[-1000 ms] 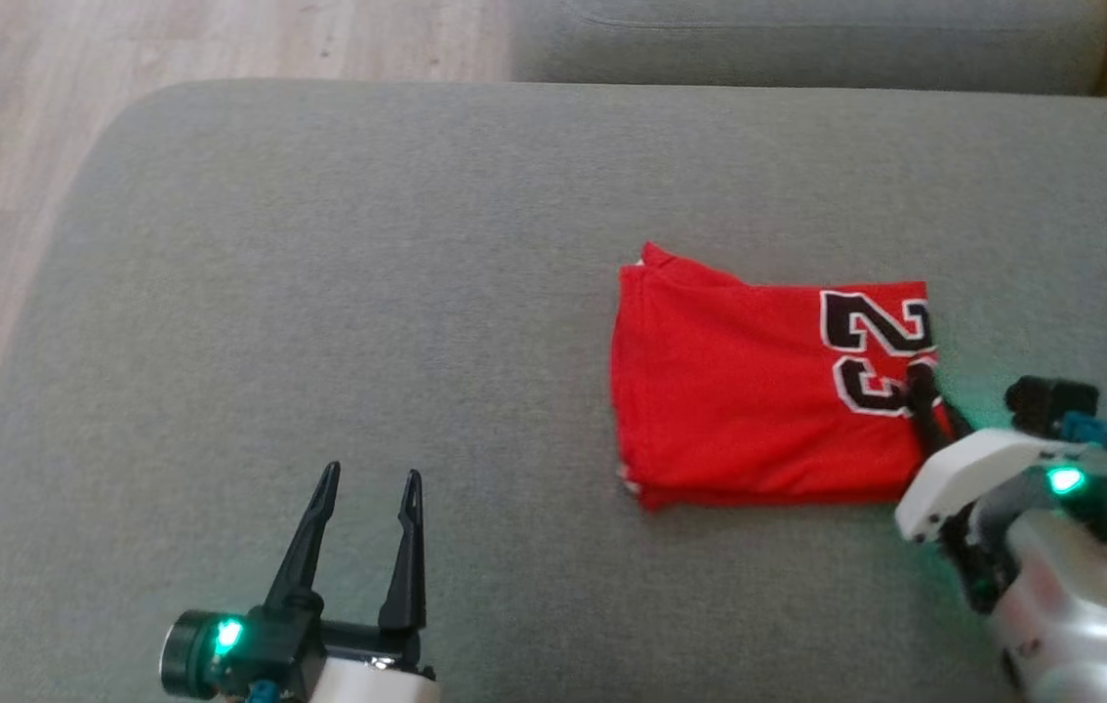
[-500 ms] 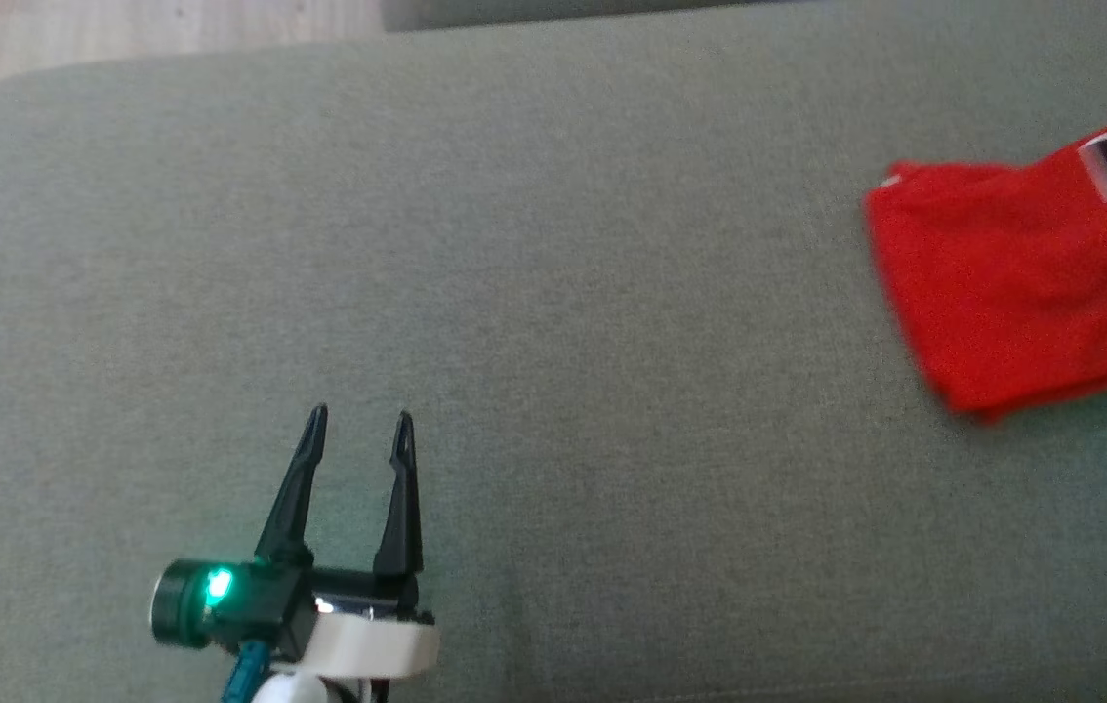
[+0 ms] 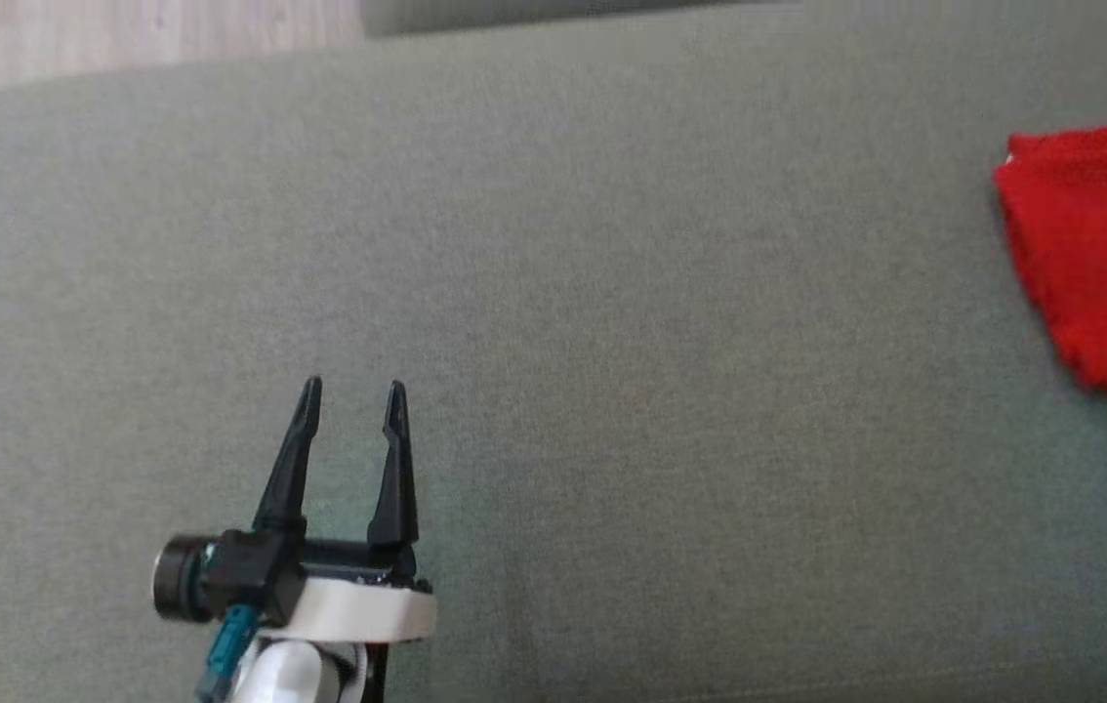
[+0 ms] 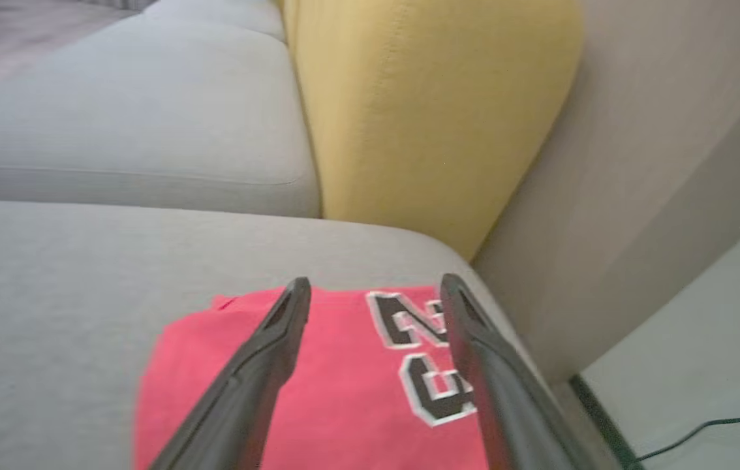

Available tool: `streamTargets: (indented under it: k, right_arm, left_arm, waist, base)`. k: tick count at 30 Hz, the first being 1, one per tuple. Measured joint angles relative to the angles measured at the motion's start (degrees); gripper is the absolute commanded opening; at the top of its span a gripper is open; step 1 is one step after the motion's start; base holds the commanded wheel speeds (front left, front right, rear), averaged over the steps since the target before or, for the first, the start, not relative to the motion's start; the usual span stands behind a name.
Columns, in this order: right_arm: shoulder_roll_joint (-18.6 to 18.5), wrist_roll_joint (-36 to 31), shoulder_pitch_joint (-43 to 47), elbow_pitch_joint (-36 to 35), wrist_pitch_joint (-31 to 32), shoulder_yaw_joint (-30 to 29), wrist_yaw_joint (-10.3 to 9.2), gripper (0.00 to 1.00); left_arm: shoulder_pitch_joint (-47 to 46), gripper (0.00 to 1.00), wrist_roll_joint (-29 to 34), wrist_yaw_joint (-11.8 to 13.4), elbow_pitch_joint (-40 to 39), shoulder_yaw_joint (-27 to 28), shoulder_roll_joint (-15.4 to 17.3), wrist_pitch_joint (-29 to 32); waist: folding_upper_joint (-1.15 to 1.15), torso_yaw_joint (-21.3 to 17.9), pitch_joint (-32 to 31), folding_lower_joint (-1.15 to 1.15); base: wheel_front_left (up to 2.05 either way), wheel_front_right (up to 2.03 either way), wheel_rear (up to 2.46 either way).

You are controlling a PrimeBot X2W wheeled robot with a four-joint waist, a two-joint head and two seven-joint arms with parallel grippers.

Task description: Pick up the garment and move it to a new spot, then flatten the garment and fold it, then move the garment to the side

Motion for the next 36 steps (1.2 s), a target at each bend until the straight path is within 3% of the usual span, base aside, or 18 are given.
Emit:
streamTargets:
  k: [5,11,15,21,36]
  right_arm:
    - [10.92,0.69,12.37,-3.85,-3.69,0.43,0.00,1.00]
    - [21.35,1.92,27.99,-13.05,-6.49,2.74,0.00,1.00]
    - [25.85,-0.34,37.25,-25.98,-6.86,2.10,0.00,1.00]
    - [29.60,-7.60,46.85,-36.29,-6.87,-0.32,0.00,1.00]
    - [32.16,-9.79,49.85,-38.44,-6.87,-2.30,0.00,1.00]
  left_arm:
    - [2.54,1.00,-7.06,-0.46,4.10,-0.97,-0.03,0.00]
    - [6.19,1.00,-6.11,1.63,6.36,-1.44,-0.07,0.01]
    - [7.40,1.00,-4.17,2.12,5.64,-0.41,-0.09,0.01]
    - [12.67,1.00,-1.48,2.63,5.13,0.43,-0.03,0.01]
    - [13.96,1.00,0.55,2.60,5.93,2.07,-0.02,0.01]
  waist:
    - [0.00,0.67,-5.77,-0.01]
    - [0.00,1.96,-13.47,-0.02]
    - [0.00,3.11,-17.54,-0.02]
    - [0.00,4.37,-21.28,-0.01]
    - [0.00,4.60,-24.00,0.00]
  base:
    - [0.00,0.00,0.00]
    - [0.00,0.00,0.00]
    - [0.00,0.00,0.00]
    - [0.00,0.00,0.00]
    - [0.00,0.00,0.00]
